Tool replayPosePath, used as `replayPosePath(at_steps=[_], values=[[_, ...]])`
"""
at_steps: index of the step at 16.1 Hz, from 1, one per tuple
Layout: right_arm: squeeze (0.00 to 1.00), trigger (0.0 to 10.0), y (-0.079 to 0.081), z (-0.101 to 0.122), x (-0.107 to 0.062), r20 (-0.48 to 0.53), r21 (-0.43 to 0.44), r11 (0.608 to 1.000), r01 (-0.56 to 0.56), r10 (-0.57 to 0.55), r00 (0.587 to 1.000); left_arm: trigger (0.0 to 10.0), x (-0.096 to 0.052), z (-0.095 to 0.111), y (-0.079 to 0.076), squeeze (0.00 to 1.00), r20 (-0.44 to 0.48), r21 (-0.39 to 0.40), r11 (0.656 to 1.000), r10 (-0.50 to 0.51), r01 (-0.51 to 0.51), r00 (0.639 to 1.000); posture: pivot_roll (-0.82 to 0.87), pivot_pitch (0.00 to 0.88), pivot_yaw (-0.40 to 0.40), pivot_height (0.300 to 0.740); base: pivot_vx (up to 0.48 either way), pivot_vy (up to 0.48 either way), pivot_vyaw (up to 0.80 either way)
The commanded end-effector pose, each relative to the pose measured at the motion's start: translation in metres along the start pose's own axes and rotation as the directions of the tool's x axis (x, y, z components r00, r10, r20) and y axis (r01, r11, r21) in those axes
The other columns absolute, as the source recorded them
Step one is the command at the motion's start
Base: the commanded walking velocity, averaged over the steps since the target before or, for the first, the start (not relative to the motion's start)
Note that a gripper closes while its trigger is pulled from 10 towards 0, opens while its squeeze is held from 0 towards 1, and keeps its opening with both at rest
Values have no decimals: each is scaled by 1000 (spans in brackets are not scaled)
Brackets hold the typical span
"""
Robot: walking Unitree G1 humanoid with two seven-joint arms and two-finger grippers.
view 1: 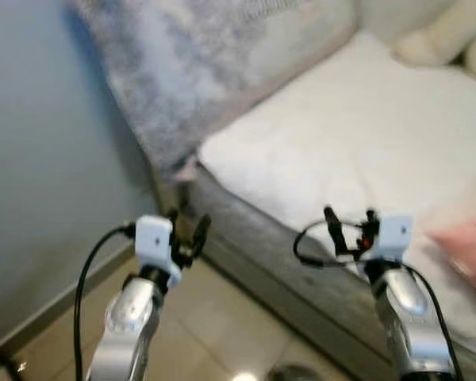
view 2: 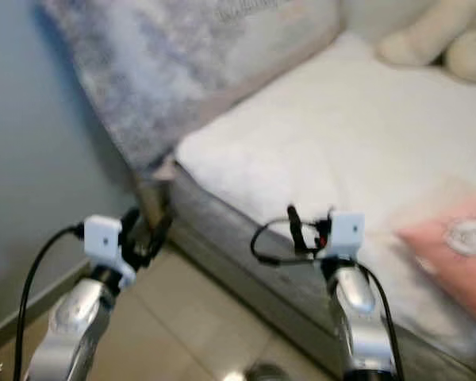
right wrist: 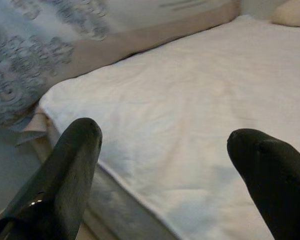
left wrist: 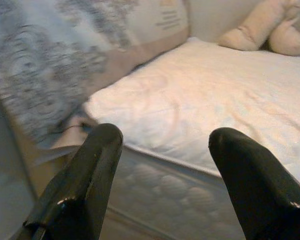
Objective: Clean up the room
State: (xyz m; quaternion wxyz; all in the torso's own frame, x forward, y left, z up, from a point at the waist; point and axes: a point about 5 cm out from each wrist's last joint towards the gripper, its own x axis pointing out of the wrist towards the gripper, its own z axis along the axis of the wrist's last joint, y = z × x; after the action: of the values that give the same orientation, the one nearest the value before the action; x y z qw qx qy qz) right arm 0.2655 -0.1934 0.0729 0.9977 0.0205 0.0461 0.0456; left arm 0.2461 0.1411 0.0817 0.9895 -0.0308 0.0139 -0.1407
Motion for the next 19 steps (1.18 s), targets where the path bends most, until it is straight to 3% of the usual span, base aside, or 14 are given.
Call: replayPosePath(at_steps=[1,5,9,11,14,17,19], values=[[0,10000,0,1,1,0,-18,1000,-2,2,1000,10000,1,-1,0,0,-10,-17,1000,11,-11,1000,-111,0,60,740,0,0,-544],[0,10000,0,1,1,-1,-25,1000,-1,1,1000,10000,3,0,1,0,-7,-17,1000,-3,3,1000,-112,0,58,740,0,240,-538],[0,10000,-14,0,-2,14,41,993,115,-115,993,10000,11,10,10,0,28,12,1000,25,-26,999,-108,0,58,740,0,480,-542],[0,10000,-21,12,-3,104,-26,985,168,-165,981,10000,17,23,14,0,74,31,999,35,-38,997,-111,0,65,740,0,480,-544],[0,10000,-28,5,-3,45,31,971,239,-240,970,10000,21,22,13,0,54,53,998,40,-43,998,-111,0,69,740,0,160,-569],[0,10000,-27,4,-3,44,-44,970,239,-237,970,10000,20,18,14,0,35,66,996,59,-62,998,-111,0,68,740,0,0,-556],[0,10000,-35,7,-3,73,-70,952,297,-292,953,10000,15,8,22,0,1,12,986,168,-168,986,-114,0,69,740,0,0,0]])
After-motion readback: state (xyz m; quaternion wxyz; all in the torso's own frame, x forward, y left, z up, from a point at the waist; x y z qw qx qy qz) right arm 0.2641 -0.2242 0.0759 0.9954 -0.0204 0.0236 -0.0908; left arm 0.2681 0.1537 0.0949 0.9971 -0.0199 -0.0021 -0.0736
